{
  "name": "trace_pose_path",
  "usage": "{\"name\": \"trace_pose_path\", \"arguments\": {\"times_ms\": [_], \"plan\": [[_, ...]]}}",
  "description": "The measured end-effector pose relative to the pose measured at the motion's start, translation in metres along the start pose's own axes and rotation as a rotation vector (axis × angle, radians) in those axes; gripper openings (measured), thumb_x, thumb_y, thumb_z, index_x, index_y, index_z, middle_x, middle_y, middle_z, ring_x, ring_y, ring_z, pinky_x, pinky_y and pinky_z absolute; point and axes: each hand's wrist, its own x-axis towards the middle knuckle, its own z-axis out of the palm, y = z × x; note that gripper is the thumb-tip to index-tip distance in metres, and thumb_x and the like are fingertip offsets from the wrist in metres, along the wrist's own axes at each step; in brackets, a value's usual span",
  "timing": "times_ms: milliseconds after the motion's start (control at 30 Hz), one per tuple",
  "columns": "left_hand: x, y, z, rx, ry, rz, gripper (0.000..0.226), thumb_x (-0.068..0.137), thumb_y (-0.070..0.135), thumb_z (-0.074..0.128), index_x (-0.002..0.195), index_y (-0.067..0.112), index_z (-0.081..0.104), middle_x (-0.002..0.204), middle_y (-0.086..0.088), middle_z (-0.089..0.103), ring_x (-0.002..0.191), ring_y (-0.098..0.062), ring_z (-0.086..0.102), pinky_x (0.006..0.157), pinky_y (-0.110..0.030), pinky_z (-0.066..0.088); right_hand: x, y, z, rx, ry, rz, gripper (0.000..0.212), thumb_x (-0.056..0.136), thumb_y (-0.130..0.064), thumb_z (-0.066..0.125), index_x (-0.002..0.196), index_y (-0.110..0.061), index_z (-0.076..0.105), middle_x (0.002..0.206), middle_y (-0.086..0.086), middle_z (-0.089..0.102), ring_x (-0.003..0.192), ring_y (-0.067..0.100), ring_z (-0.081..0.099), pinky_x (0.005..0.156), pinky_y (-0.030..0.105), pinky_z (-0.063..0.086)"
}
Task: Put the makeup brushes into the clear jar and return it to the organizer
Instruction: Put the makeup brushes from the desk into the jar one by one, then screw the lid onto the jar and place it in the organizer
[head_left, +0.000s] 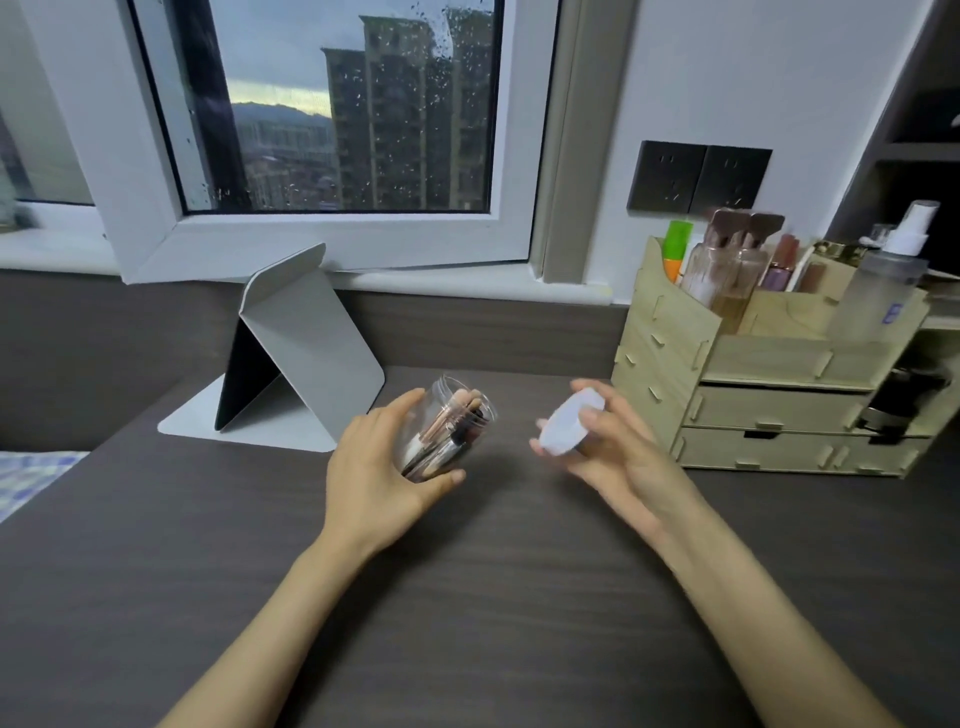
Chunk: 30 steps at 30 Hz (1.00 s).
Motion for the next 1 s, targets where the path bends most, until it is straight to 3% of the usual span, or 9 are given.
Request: {"name": "trace_pose_path", "arguments": {"times_ms": [100, 267, 367, 467, 600, 700, 833, 900, 1000], "plan": [[0.000, 0.005, 0.001, -0.005, -0.045, 0.014, 0.086, 0.048, 0.057, 0.074, 0.126, 0.030, 0.048, 0.106, 0.004, 0.062, 0.097, -0.021, 0.055, 0.075, -0.026, 0.035, 0.015, -0.003, 0.011, 0.297, 0.001, -0.117, 0.060, 0.044, -0.027, 0.092, 0.085, -0.010, 0.053, 0.086, 0.010, 0.068, 0.097, 0.026, 0.069, 0.093, 0.044, 0.052], [-0.001, 0.016, 0.000, -0.030, -0.081, 0.030, 0.086, 0.048, 0.055, 0.076, 0.126, 0.031, 0.048, 0.107, 0.008, 0.062, 0.096, -0.015, 0.055, 0.076, -0.025, 0.036, 0.018, 0.008, 0.031, 0.243, 0.023, -0.136, 0.056, 0.040, -0.028, 0.093, 0.069, -0.015, 0.047, 0.079, 0.002, 0.066, 0.096, 0.016, 0.064, 0.097, 0.031, 0.049], [-0.001, 0.022, -0.002, -0.065, -0.107, 0.015, 0.086, 0.047, 0.054, 0.077, 0.125, 0.035, 0.048, 0.104, 0.012, 0.061, 0.096, -0.011, 0.054, 0.079, -0.026, 0.041, 0.015, 0.017, 0.036, 0.024, 0.002, -0.103, 0.037, 0.060, -0.014, 0.082, 0.071, -0.014, 0.047, 0.106, 0.015, 0.064, 0.094, 0.017, 0.062, 0.088, 0.025, 0.050], [-0.002, 0.026, -0.005, -0.095, -0.152, -0.010, 0.087, 0.045, 0.055, 0.077, 0.125, 0.039, 0.046, 0.100, 0.015, 0.058, 0.095, -0.008, 0.053, 0.081, -0.026, 0.042, 0.012, 0.020, 0.037, -0.127, -0.027, -0.110, 0.023, 0.068, -0.010, 0.071, 0.074, -0.014, 0.049, 0.121, 0.022, 0.058, 0.104, 0.023, 0.058, 0.092, 0.030, 0.045], [-0.001, 0.028, -0.010, -0.134, -0.201, -0.026, 0.084, 0.042, 0.055, 0.078, 0.120, 0.045, 0.047, 0.098, 0.017, 0.060, 0.093, -0.004, 0.054, 0.079, -0.024, 0.043, 0.011, 0.014, 0.030, -0.215, -0.104, -0.127, 0.032, 0.068, -0.007, 0.071, 0.096, -0.010, 0.056, 0.108, 0.008, 0.064, 0.098, 0.015, 0.062, 0.078, 0.020, 0.051], [0.001, 0.030, -0.016, -0.243, -0.306, -0.083, 0.076, 0.041, 0.052, 0.080, 0.110, 0.049, 0.049, 0.095, 0.017, 0.063, 0.087, 0.002, 0.056, 0.076, -0.019, 0.043, 0.009, 0.008, 0.027, -0.276, -0.177, -0.111, 0.041, 0.065, -0.013, 0.076, 0.102, -0.012, 0.058, 0.110, 0.009, 0.063, 0.097, 0.016, 0.063, 0.078, 0.023, 0.051], [0.007, 0.028, -0.021, -0.415, -0.473, -0.104, 0.074, 0.042, 0.052, 0.082, 0.108, 0.048, 0.052, 0.099, 0.011, 0.068, 0.085, -0.010, 0.062, 0.079, -0.033, 0.049, 0.006, -0.008, 0.027, -0.430, -0.247, -0.103, 0.048, 0.060, -0.022, 0.078, 0.104, -0.018, 0.058, 0.105, 0.000, 0.060, 0.092, 0.012, 0.061, 0.076, 0.023, 0.052], [0.006, 0.033, -0.022, -0.358, -0.459, -0.088, 0.072, 0.041, 0.053, 0.082, 0.107, 0.051, 0.051, 0.097, 0.015, 0.067, 0.084, -0.005, 0.061, 0.079, -0.030, 0.048, 0.005, -0.016, 0.031, -0.640, -0.204, -0.118, 0.046, 0.062, -0.027, 0.076, 0.104, -0.024, 0.058, 0.095, -0.004, 0.056, 0.084, 0.010, 0.056, 0.076, 0.024, 0.048], [0.002, 0.043, -0.020, -0.042, -0.279, 0.054, 0.074, 0.044, 0.055, 0.078, 0.111, 0.049, 0.049, 0.091, 0.024, 0.060, 0.081, 0.000, 0.053, 0.070, -0.022, 0.042, 0.002, -0.021, 0.044, -1.057, -0.060, -0.152, 0.035, 0.070, -0.056, 0.063, 0.094, -0.032, 0.058, 0.074, -0.011, 0.050, 0.070, 0.009, 0.048, 0.068, 0.028, 0.041]]}}
